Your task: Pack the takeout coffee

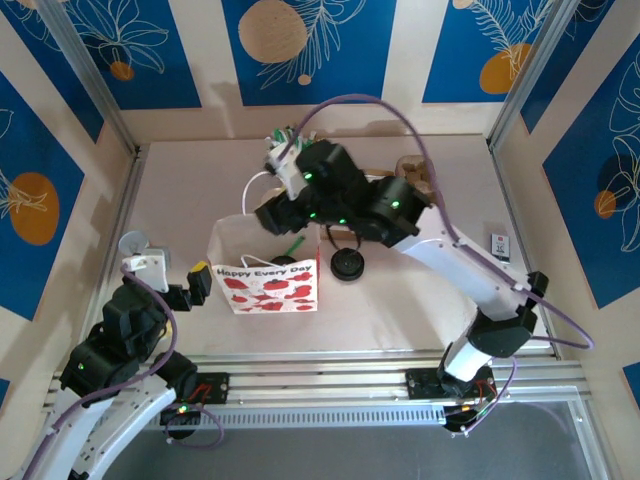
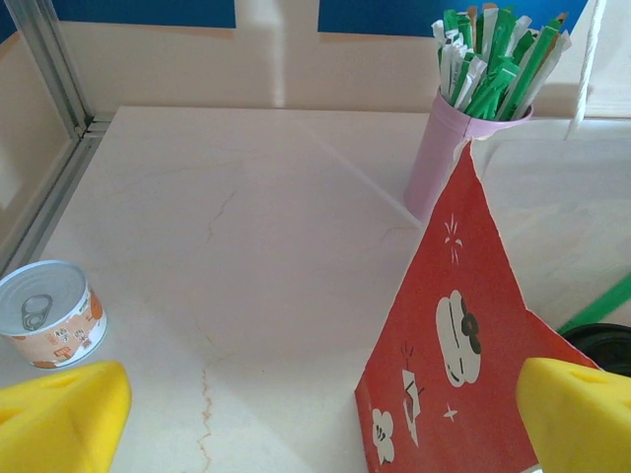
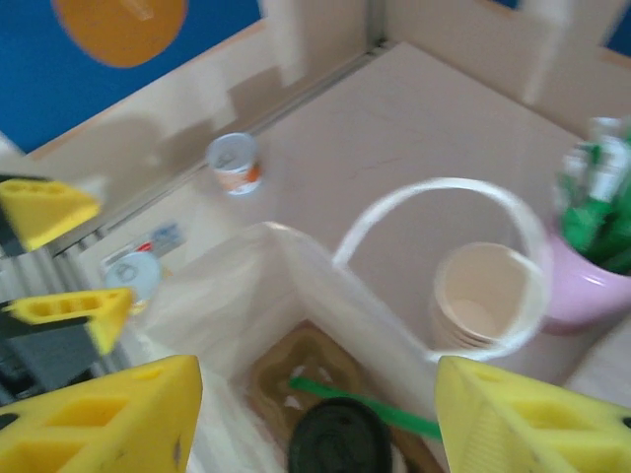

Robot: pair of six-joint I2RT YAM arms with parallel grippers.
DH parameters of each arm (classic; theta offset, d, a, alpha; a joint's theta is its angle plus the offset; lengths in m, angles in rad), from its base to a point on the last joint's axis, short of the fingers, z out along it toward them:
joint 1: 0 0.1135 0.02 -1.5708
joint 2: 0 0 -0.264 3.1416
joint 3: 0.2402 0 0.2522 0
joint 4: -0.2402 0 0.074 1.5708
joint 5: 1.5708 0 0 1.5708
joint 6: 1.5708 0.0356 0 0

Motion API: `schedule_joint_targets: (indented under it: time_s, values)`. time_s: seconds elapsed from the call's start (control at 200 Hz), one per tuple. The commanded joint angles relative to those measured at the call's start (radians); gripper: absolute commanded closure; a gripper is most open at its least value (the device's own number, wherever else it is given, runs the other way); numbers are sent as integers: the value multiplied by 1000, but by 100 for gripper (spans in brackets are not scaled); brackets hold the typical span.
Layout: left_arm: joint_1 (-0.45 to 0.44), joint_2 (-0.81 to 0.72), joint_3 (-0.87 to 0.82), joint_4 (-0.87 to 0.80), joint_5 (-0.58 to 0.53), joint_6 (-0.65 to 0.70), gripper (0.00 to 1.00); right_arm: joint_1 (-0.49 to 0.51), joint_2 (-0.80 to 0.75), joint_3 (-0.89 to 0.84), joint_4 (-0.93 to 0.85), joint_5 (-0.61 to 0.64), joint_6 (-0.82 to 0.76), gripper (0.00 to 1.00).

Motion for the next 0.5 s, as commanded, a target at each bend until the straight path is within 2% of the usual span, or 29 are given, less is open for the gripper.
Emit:
schedule_joint_targets:
  time_s: [0.0,0.09,0.21,0.345,0.495]
  values:
    - [-11,-20,-12,24,1,10,0,-198,-89,-67,-18,-59,144,36]
    - [-11,-20,-14,27,8,11,0,-326,-61,-111,-62,-18,203,35]
    - [-12,-20,-15,29,12,13,0,-454,26,-173,-61,-86,269,33]
    - [-12,-20,-17,31,9,15,0,-530,153,-215,7,-108,304,30]
    - [-11,-21,-20,32,5,16,0,-561,364,-111,-29,-77,320,30]
